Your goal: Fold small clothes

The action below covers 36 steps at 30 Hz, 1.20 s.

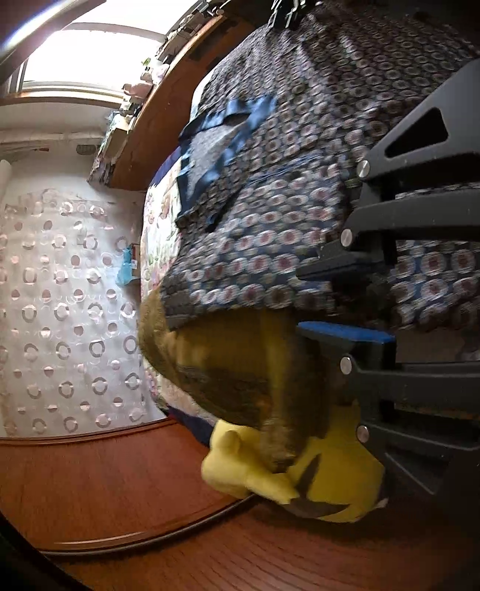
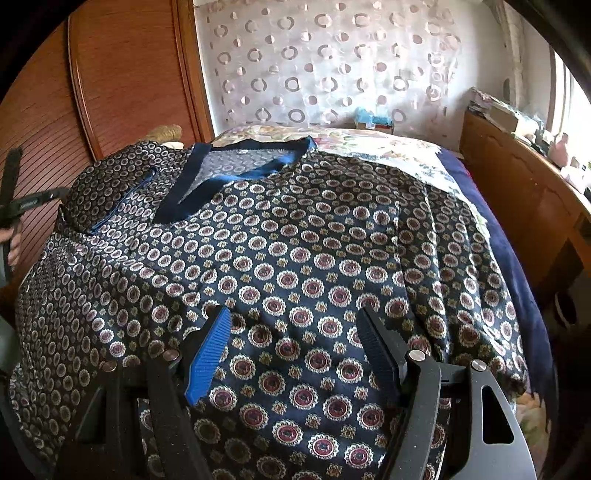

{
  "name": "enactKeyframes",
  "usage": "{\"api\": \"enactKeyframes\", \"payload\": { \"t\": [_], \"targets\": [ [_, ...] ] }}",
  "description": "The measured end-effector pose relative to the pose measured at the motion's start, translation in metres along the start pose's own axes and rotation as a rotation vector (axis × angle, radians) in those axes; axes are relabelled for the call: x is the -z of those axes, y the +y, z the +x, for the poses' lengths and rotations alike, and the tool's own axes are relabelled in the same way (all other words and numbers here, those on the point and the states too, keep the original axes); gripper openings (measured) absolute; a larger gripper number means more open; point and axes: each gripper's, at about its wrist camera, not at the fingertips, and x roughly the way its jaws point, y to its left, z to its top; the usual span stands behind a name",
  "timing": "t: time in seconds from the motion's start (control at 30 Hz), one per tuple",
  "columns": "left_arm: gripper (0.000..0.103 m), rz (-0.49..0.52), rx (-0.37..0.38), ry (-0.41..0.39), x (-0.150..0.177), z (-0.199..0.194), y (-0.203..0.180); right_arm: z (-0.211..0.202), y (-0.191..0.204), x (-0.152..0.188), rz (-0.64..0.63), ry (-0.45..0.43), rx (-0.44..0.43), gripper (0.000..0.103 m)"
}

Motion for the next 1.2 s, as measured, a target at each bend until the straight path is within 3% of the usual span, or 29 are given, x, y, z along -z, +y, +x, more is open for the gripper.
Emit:
{"api": "enactKeyframes", "payload": {
  "t": [0.17,0.33,0.67,0.73,0.77,0.8,0.83,0.9,0.93,1.2],
  "targets": [
    [0.019,0.012,0.052,0.030,0.021,-0.006,-0.002,-0.004,-0.004,-0.001,0.011,-0.002,-0.001,0.072],
    [0.019,0.030,0.035,0.060,0.035,-0.003,-0.008,-0.004,-0.007,-0.002,0.019,-0.003,-0.004,0.072],
    [0.021,0.017,0.063,-0.032,0.035,-0.025,-0.028,-0.013,-0.009,-0.001,0.022,-0.027,0.045,0.072],
    [0.025,0.022,0.082,-0.046,0.035,-0.027,-0.034,-0.018,-0.014,0.001,0.033,-0.038,0.060,0.072],
    [0.033,0.025,0.090,-0.050,0.035,-0.028,-0.037,-0.022,-0.018,0.002,0.043,-0.045,0.070,0.072],
    [0.048,0.028,0.100,-0.057,0.034,-0.028,-0.041,-0.025,-0.022,0.004,0.050,-0.050,0.078,0.072],
    [0.051,0.031,0.102,-0.064,0.034,-0.029,-0.044,-0.029,-0.026,0.005,0.059,-0.056,0.089,0.072],
    [0.072,0.041,0.097,-0.069,0.034,-0.028,-0.052,-0.035,-0.034,0.007,0.070,-0.062,0.110,0.072],
    [0.076,0.043,0.098,-0.069,0.034,-0.027,-0.054,-0.038,-0.039,0.009,0.079,-0.065,0.121,0.072],
    [0.080,0.049,0.136,-0.072,0.036,-0.029,-0.081,-0.049,-0.073,0.019,0.130,-0.053,0.217,0.072]
  ]
}}
